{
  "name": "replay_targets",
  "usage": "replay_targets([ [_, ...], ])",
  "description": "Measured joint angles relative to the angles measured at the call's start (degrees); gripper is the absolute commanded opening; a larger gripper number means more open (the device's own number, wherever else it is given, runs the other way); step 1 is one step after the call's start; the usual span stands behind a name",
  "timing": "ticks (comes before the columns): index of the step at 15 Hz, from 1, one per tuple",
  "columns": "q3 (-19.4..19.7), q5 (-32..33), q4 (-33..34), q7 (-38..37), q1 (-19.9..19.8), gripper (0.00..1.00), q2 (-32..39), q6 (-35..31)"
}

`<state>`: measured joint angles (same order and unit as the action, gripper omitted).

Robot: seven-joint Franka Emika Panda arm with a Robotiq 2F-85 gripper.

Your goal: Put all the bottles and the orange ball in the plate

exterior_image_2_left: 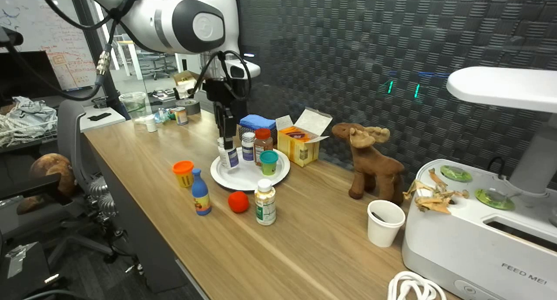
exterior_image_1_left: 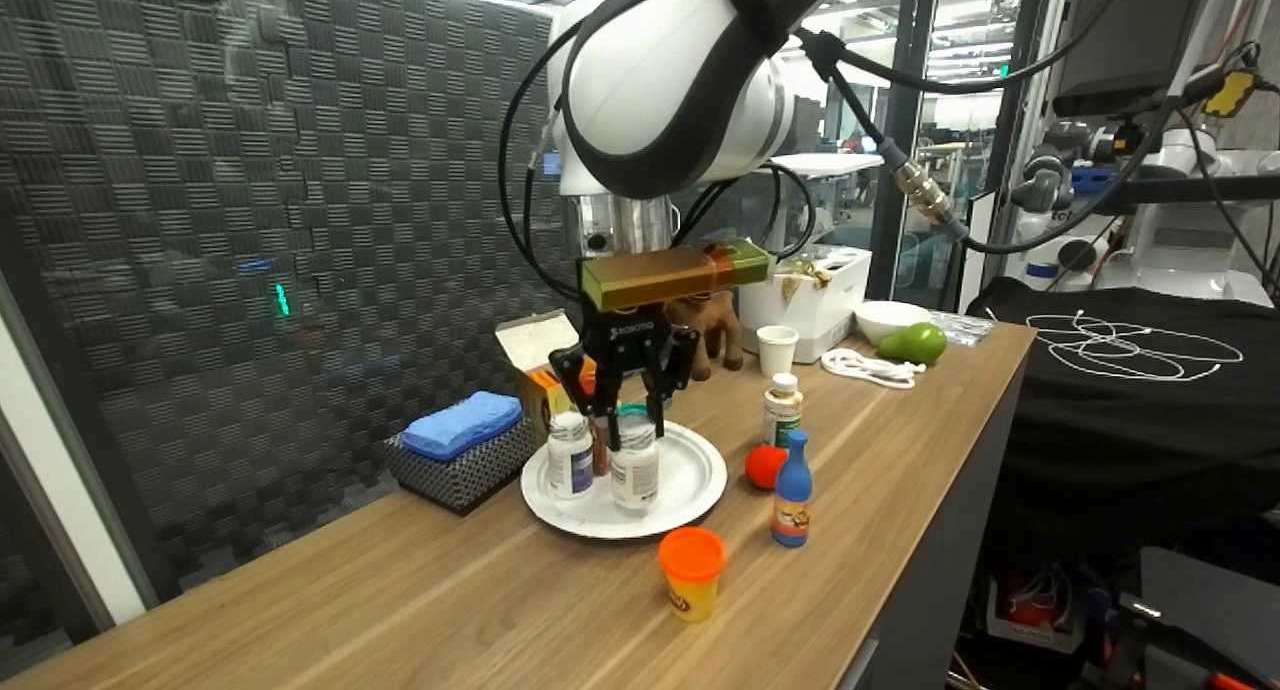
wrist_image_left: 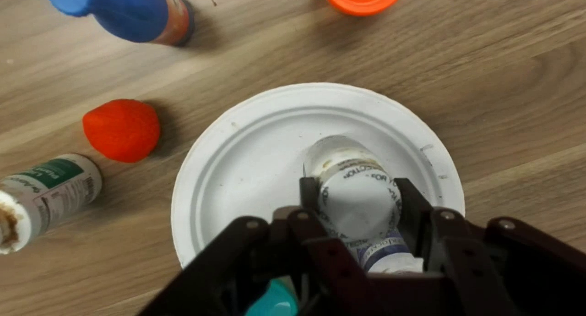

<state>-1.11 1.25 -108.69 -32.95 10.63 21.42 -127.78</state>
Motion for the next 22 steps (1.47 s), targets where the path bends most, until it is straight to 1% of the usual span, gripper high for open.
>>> replay_targets([
  [3,0.30,0.39,0.00,0.09,-0.09,0.20,0.72,-1.90],
  [9,0.39,0.52,0.54,0.93,-0.09,0.20,2.73,-2.88],
  [19,-0.06,0.51,4.71,2.98,0.46,0.20,5.46,-2.87],
  [20,-0.13,0.50,5.05,3.23,0.48,0.22,5.70,-2.87],
  [21,-0.20,0.49,5.34,3.54,0.49,0.70,5.90,-2.85],
  [22,-0.25,0.48,5.59,3.88,0.50,0.71,6.06,-2.78],
])
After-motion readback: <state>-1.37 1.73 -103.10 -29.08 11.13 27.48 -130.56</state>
